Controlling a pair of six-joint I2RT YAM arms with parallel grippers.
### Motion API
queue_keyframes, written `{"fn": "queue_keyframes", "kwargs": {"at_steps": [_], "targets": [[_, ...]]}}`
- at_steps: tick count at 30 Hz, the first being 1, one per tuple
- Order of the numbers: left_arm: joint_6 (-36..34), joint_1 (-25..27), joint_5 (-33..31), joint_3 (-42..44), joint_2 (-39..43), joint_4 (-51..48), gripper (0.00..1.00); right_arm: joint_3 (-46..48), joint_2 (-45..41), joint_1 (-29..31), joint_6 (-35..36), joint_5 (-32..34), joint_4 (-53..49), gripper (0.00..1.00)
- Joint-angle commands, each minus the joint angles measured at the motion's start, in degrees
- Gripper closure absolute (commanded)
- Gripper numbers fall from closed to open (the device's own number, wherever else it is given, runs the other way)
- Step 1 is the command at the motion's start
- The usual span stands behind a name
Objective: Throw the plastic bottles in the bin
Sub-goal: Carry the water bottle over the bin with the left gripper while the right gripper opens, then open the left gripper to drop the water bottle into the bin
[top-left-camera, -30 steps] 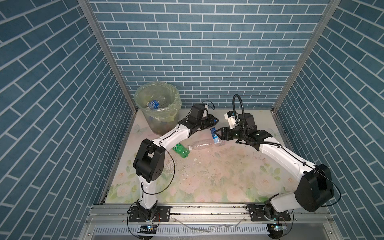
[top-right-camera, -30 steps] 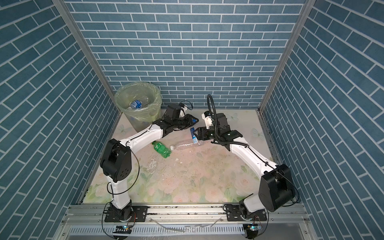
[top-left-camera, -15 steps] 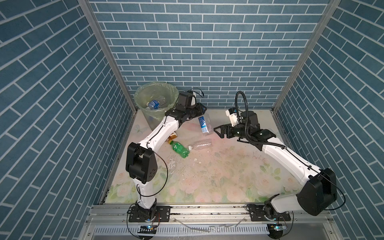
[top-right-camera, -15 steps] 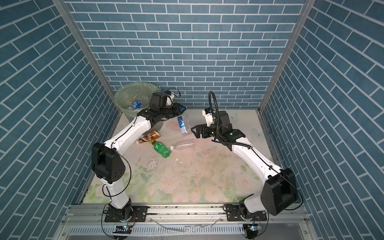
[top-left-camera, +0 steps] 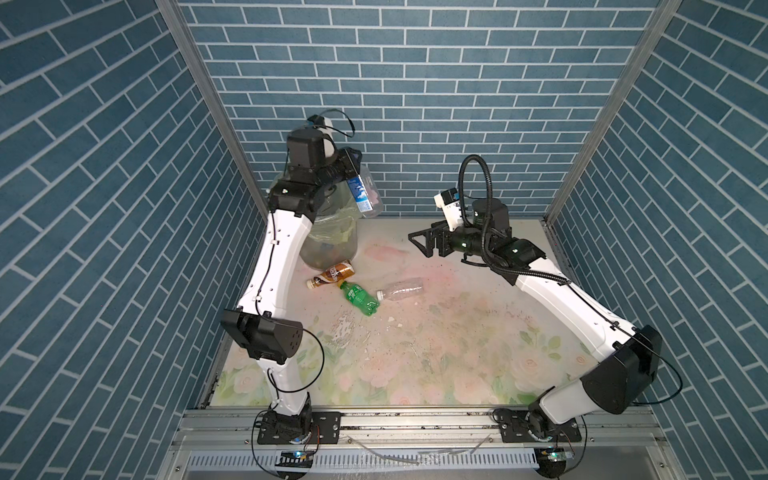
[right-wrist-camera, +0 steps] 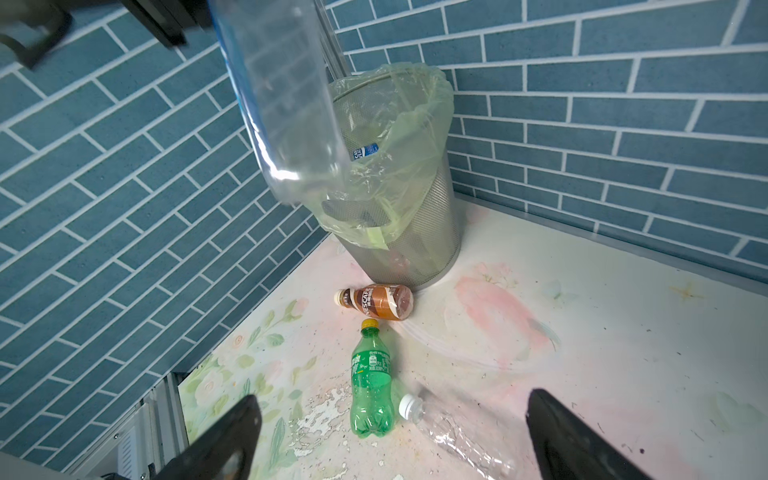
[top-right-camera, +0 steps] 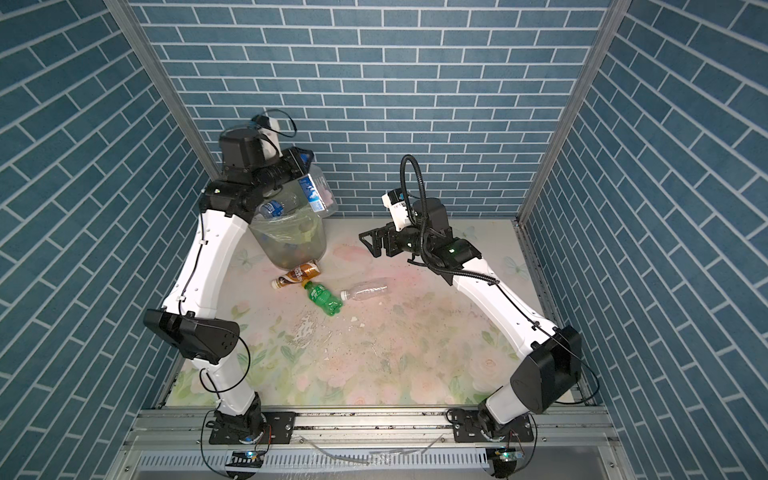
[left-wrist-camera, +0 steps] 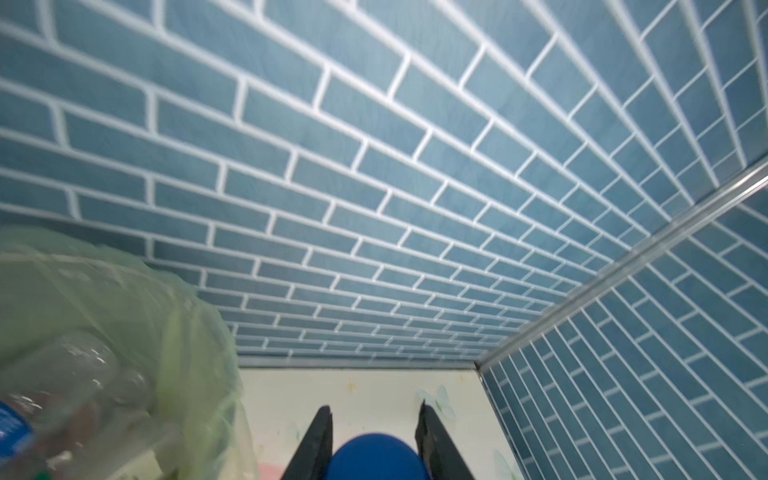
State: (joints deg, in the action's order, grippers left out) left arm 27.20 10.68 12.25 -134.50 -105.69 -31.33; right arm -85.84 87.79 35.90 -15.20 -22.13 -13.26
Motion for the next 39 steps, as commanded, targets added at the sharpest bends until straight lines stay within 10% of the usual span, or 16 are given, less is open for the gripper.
{"fn": "queue_keyframes", "kwargs": {"at_steps": [1, 17, 23, 31, 39], "targets": [[-4.42, -2.57, -5.19, -6.80, 0.20, -1.69, 0.76, -3.10, 1.31, 0.48, 2.17, -0.47, -0.03, 0.01], [-7.53, -8.66, -12.25, -4.18, -4.18, 7.85, 0.74, -6.11, 3.56, 1.69, 2.50, -0.53, -0.49, 0.01], [4.35, -13.49, -0.18, -23.84, -21.24, -10.78, 0.01, -4.87, 3.40, 2.86, 2.37, -0.13, -0.32, 0.01], [-0.43, -7.25, -6.34, 8.46, 2.35, 8.46, 0.01, -3.52, 4.21, 2.90, 1.90, -0.31, 0.81, 0.01], [-1.12, -4.27, -5.60, 11.31, 6.74, 6.82, 0.01, -1.22, 3.29, 2.97, 1.31, 0.37, 2.41, 0.01]]}}
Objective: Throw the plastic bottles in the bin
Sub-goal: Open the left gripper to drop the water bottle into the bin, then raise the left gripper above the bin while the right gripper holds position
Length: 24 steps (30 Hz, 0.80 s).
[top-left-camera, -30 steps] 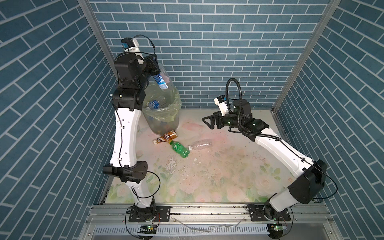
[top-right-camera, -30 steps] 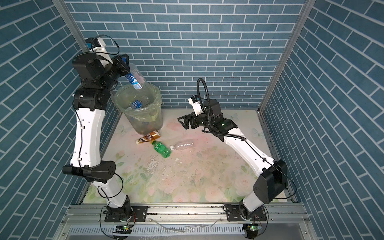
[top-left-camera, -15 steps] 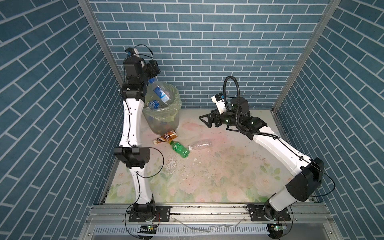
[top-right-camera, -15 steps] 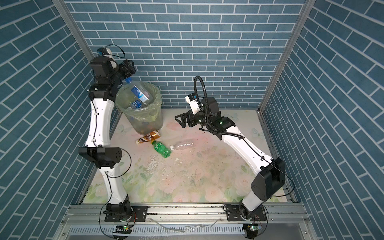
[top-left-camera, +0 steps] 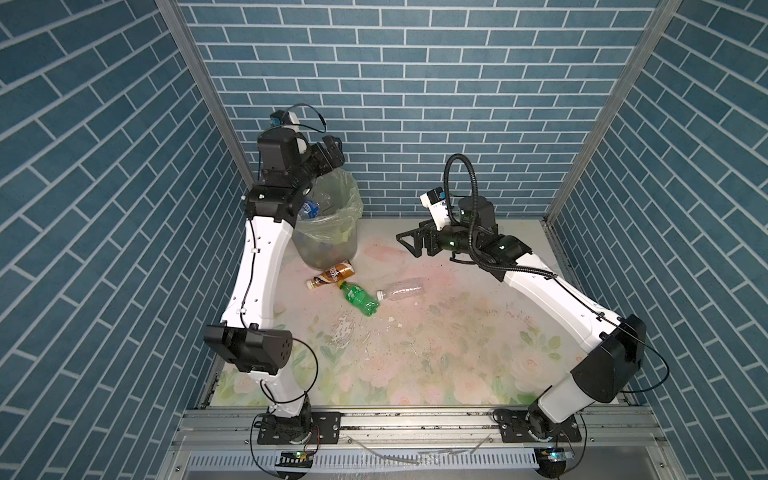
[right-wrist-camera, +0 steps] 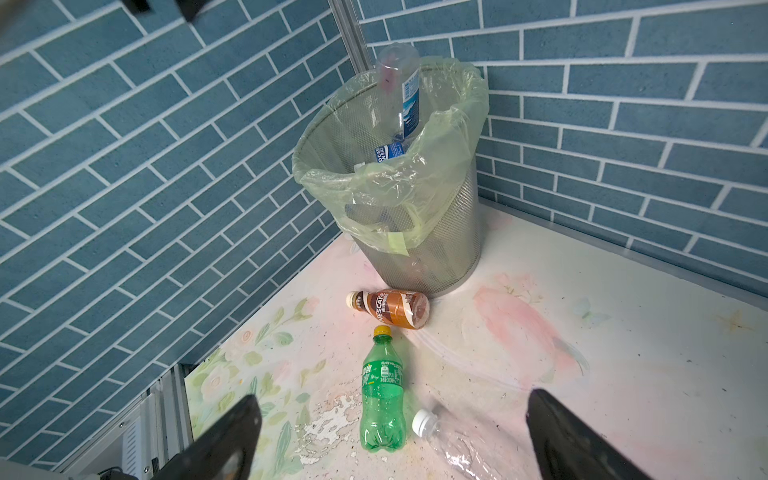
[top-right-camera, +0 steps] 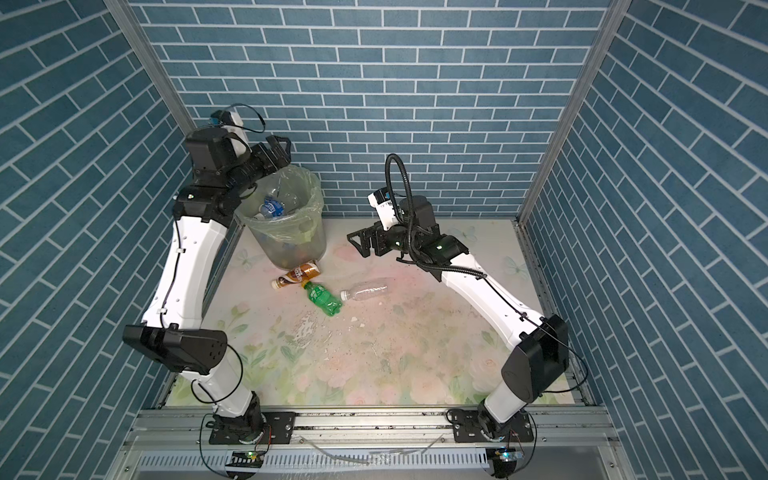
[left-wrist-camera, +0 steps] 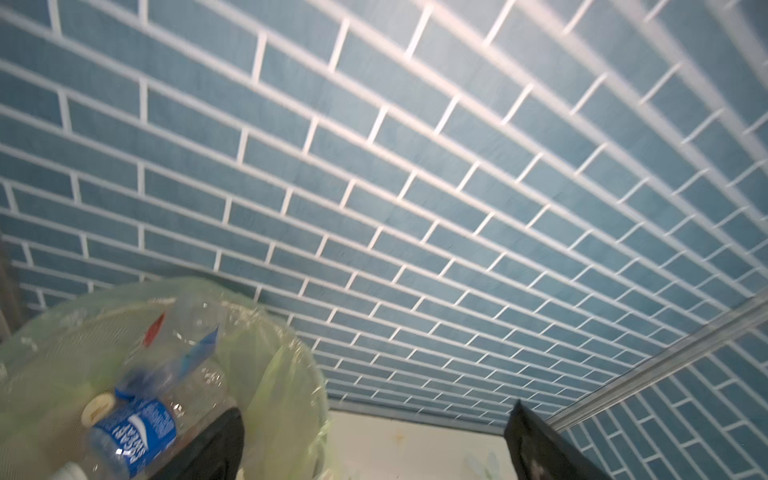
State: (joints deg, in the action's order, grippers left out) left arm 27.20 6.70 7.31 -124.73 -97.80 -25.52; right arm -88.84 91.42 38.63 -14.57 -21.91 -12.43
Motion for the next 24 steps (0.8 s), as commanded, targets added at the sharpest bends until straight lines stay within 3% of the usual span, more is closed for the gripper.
{"fn": "queue_keyframes", "kwargs": {"at_steps": [1, 13, 17, 24], "targets": [[-0.86, -0.20, -0.55, 2.67, -0.46, 1.78, 0.01, 2.03, -0.43, 0.22, 0.68, 0.33, 1.61, 0.01], [1.39, -1.40, 1.00, 8.57, -0.08, 6.49, 0.01, 4.55, -1.24, 0.17, 0.20, 1.62, 2.08, 0.01], [8.27, -5.53, 6.87, 3.29, -6.44, 7.11, 0.01, 5.04, -1.15, 0.30, -0.46, 1.43, 2.62, 0.01], [15.62, -9.64, 7.89, -8.17, -19.33, 7.93, 0.01, 6.62, -1.98, 0.22, -0.73, 1.87, 2.75, 0.01]]}}
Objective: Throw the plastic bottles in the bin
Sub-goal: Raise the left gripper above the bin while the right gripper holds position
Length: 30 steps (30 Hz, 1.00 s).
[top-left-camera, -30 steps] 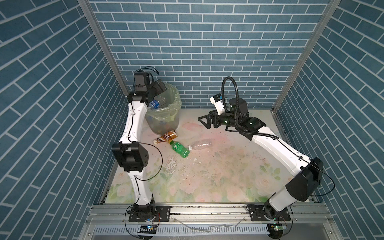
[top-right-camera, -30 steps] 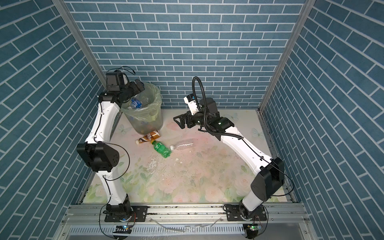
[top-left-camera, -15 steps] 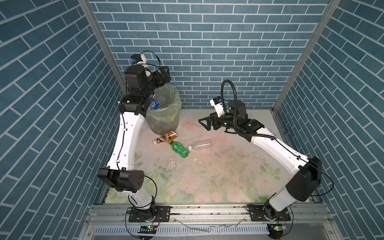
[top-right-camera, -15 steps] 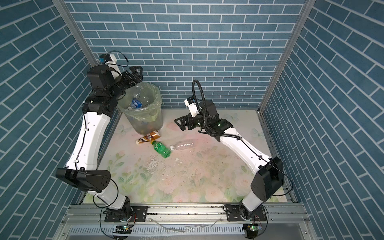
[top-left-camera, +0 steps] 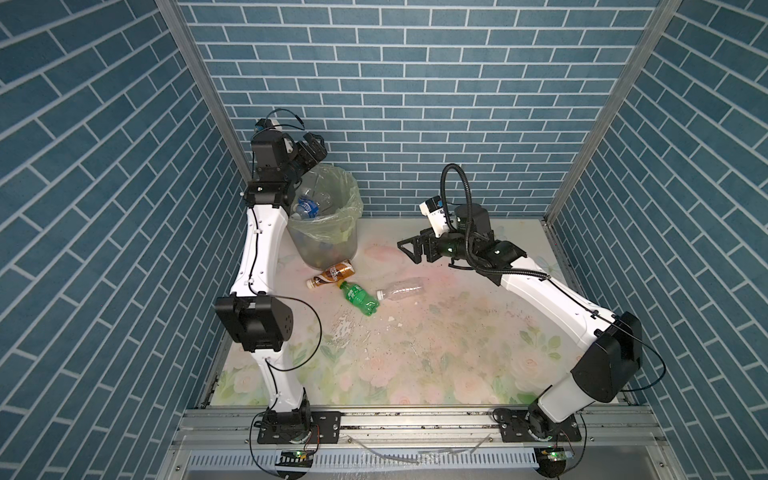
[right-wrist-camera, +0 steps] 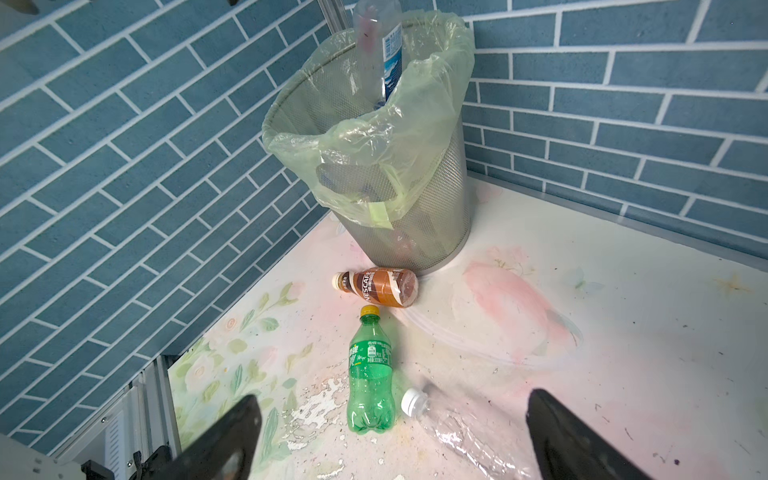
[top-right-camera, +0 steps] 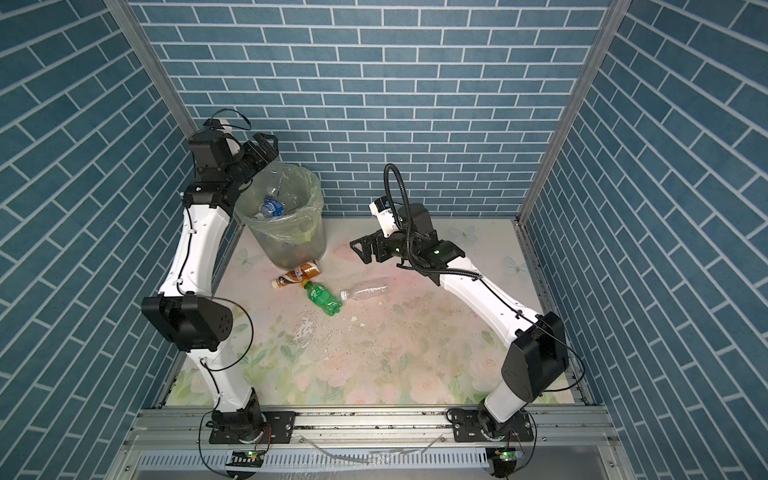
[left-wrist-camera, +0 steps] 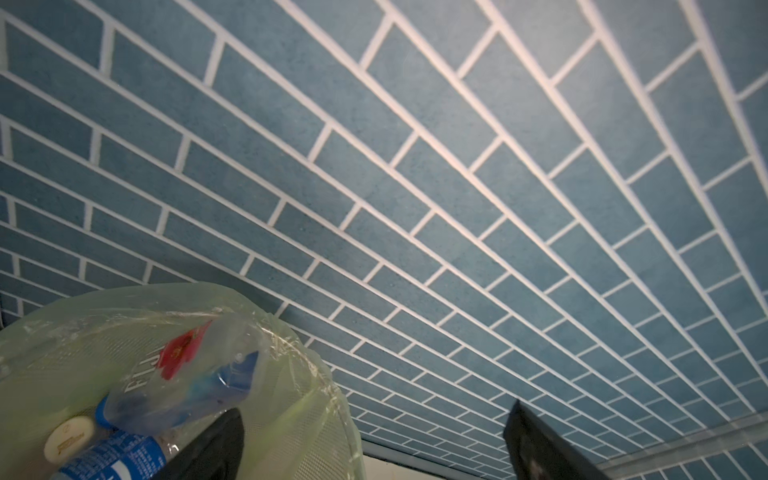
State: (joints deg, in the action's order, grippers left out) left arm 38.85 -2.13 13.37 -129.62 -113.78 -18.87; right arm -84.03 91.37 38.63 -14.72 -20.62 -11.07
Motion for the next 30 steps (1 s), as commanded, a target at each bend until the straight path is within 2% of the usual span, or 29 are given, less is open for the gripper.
{"fn": "queue_keyframes", "kwargs": {"at_steps": [1, 5, 10, 19, 24, 30], "targets": [[4.26, -1.01, 1.69, -5.48, -5.41, 1.09, 0.01, 2.15, -2.09, 0.22, -0.49, 0.75, 1.39, 0.01], [7.50, -1.47, 3.28, -13.23, -13.07, 2.17, 0.01, 2.92, -2.27, 0.04, -0.40, 1.20, 1.16, 0.01], [12.77, -0.92, 6.16, -14.54, -18.37, 6.06, 0.01, 2.92, -1.72, -0.32, -0.36, 1.55, 1.06, 0.01], [9.86, 2.77, 7.46, -4.14, -14.17, 9.03, 0.01, 1.86, -0.27, -0.31, -0.72, 0.93, 1.07, 0.01], [8.94, 4.67, 8.26, -5.35, -15.10, 5.51, 0.01, 2.37, -0.51, -0.32, -1.45, 0.76, 1.92, 0.01], [8.71, 5.03, 7.97, -4.14, -11.24, 6.12, 0.01, 3.91, -2.49, -0.31, -0.94, 1.37, 1.52, 0.01]]}}
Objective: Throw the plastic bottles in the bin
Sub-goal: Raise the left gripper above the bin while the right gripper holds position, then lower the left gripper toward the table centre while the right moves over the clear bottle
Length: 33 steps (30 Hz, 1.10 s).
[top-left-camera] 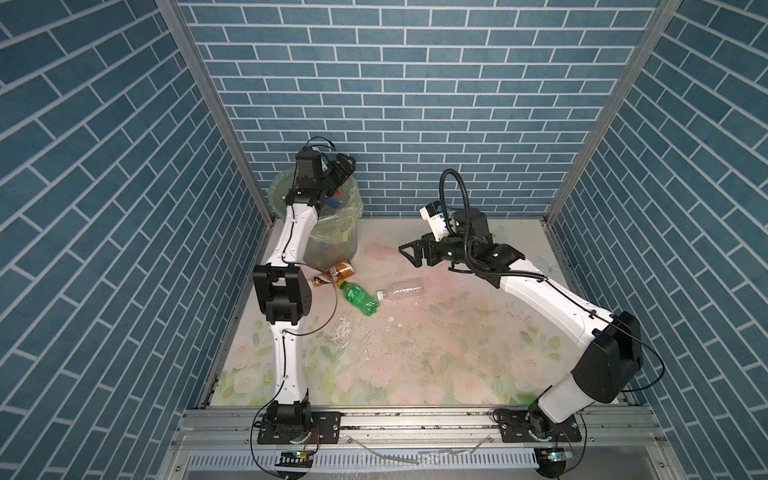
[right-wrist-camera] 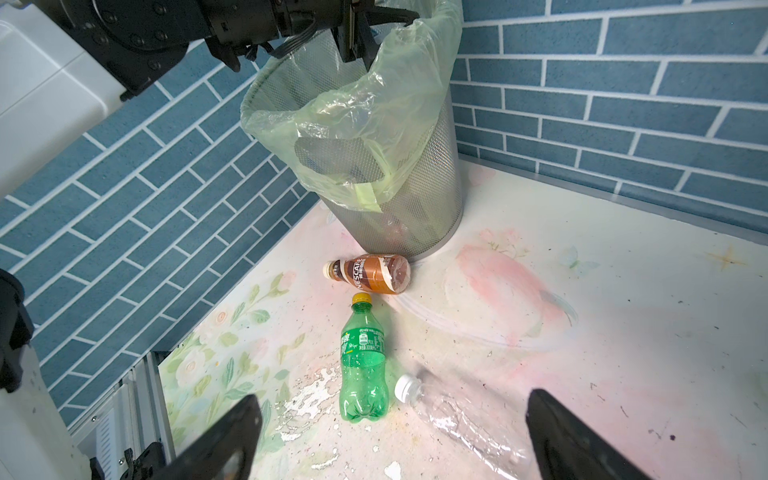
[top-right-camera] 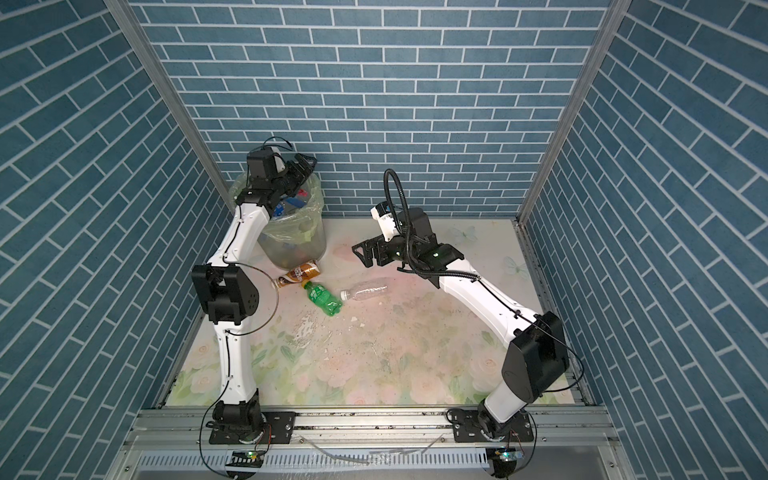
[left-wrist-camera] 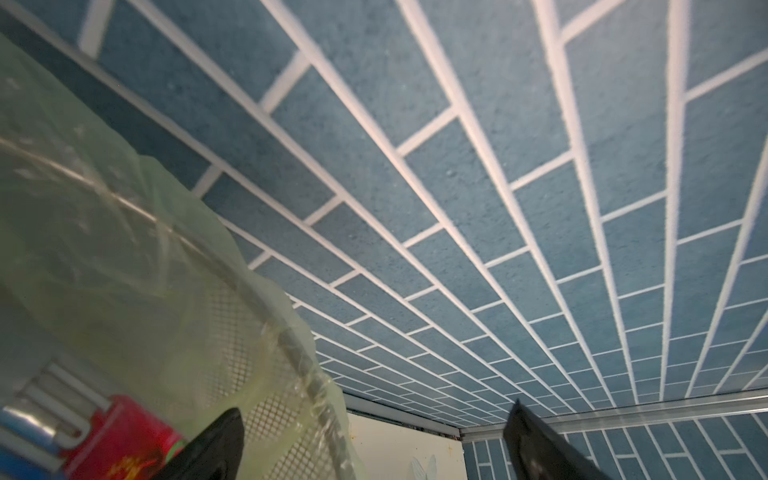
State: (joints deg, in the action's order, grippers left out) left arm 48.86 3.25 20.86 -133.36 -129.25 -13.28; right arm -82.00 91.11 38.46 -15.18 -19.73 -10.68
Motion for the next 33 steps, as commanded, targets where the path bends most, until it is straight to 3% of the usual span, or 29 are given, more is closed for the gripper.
{"fn": "queue_keyframes", "kwargs": {"at_steps": [1, 11, 25, 33], "targets": [[-1.59, -0.34, 0.54, -0.96, 4.80, -0.14, 0.01, 2.13, -2.54, -0.14, -0.46, 0.64, 1.02, 0.01], [-5.63, 1.69, 2.16, 6.00, 17.13, -2.13, 0.01, 5.89, -4.86, -1.09, -0.46, 1.05, 1.67, 0.01], [-8.06, 17.93, 3.35, 36.64, 34.37, 3.62, 0.01, 13.51, -2.49, -4.16, -0.46, -0.30, 3.40, 0.01], [-6.34, 20.93, 0.75, 54.56, 44.75, 4.68, 0.01, 13.76, 5.61, -6.26, -1.27, -3.63, 7.24, 0.01]]}}
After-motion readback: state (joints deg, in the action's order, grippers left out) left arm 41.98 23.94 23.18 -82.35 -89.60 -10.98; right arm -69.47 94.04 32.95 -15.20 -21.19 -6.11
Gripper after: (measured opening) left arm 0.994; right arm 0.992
